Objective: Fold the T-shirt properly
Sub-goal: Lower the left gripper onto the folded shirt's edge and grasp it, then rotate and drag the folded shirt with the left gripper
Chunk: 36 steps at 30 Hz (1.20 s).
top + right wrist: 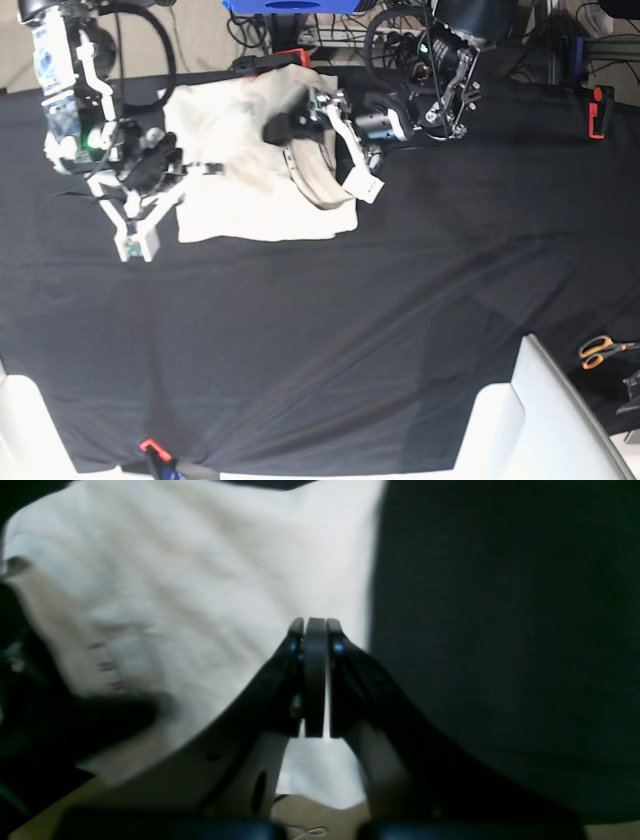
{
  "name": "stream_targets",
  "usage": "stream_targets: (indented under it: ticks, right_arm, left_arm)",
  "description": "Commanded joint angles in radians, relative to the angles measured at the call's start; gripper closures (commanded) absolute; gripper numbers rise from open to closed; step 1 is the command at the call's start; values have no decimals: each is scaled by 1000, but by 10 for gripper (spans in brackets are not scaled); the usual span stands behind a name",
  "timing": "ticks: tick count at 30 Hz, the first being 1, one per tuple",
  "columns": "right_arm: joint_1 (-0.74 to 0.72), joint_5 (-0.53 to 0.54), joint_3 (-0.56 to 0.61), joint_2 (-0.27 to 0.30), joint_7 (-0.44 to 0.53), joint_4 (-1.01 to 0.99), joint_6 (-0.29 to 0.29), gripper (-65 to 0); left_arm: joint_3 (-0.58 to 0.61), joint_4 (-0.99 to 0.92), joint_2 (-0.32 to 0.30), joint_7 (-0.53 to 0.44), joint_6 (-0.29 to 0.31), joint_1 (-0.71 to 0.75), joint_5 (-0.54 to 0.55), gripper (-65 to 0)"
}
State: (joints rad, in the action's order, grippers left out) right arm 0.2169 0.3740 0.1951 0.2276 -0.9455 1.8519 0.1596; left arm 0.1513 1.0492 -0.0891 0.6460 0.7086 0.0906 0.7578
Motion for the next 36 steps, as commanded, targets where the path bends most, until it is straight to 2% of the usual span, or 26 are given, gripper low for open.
stream_targets:
  ticks: [1, 3, 4, 8, 13, 19, 24, 27, 30, 36]
  right_arm:
    - [-6, 6, -9, 5, 16, 15, -1, -2]
    - [-4, 6, -39, 5, 16, 15, -1, -2]
    - [-4, 6, -65, 3, 16, 15, -1, -2]
    - [3, 6, -131, 3, 16, 15, -1, -2]
    - [9, 6, -154, 3, 16, 13, -1, -2]
    - [9, 6, -153, 3, 16, -16, -1, -2]
    - [9, 6, -150, -1, 16, -18, -1, -2]
    - [8, 6, -148, -3, 16, -18, -1, -2]
    - [8, 9, -147, -4, 16, -16, -1, -2]
    - [8, 10, -147, -6, 16, -16, -1, -2]
  left_arm:
    - [3, -16, 2, 33, -10, -10, -13, -262]
    - [11, -42, 2, 31, -10, -36, -13, -53]
    - [12, -48, 2, 31, -10, -51, -13, 0]
    - [11, -39, -7, 33, -10, -94, -13, 0]
    - [14, 26, -42, 41, -100, -147, -10, 0]
    - [14, 185, -91, 249, -125, -170, -14, 0]
    - [24, 202, -163, 324, -125, -200, -17, 0]
    - [143, 208, -222, 341, -125, -248, -76, 0]
    - [252, 200, -252, 341, -125, -295, -142, 0]
    - [416, 199, -232, 341, -125, -398, -323, 0]
